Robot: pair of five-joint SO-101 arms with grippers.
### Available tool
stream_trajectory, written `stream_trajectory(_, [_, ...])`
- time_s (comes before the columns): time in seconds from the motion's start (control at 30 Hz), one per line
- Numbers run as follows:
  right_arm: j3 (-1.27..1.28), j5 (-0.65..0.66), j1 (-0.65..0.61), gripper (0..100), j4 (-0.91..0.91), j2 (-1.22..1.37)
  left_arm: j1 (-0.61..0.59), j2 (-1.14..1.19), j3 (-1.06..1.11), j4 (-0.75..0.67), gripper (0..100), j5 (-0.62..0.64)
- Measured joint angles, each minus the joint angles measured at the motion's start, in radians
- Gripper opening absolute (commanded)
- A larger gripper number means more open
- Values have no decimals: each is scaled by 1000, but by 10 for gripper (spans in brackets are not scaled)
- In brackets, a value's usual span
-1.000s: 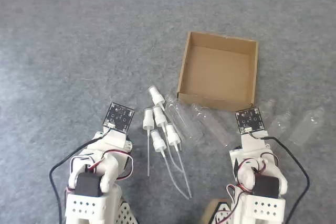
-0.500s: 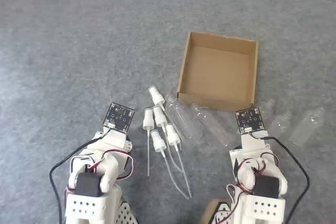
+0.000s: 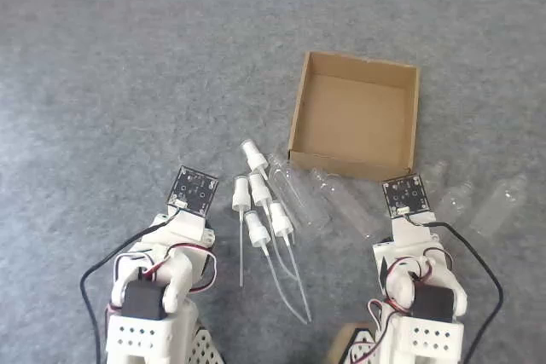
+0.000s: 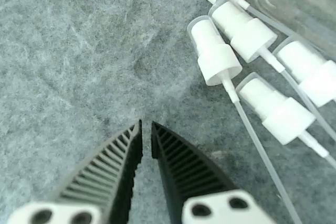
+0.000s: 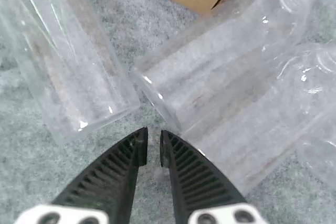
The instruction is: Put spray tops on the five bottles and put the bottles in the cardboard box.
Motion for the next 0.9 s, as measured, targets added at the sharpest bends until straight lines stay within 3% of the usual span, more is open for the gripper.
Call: stream_trajectory(0.9, [0,0,0,6,0,0,9,0,0,0,24,0])
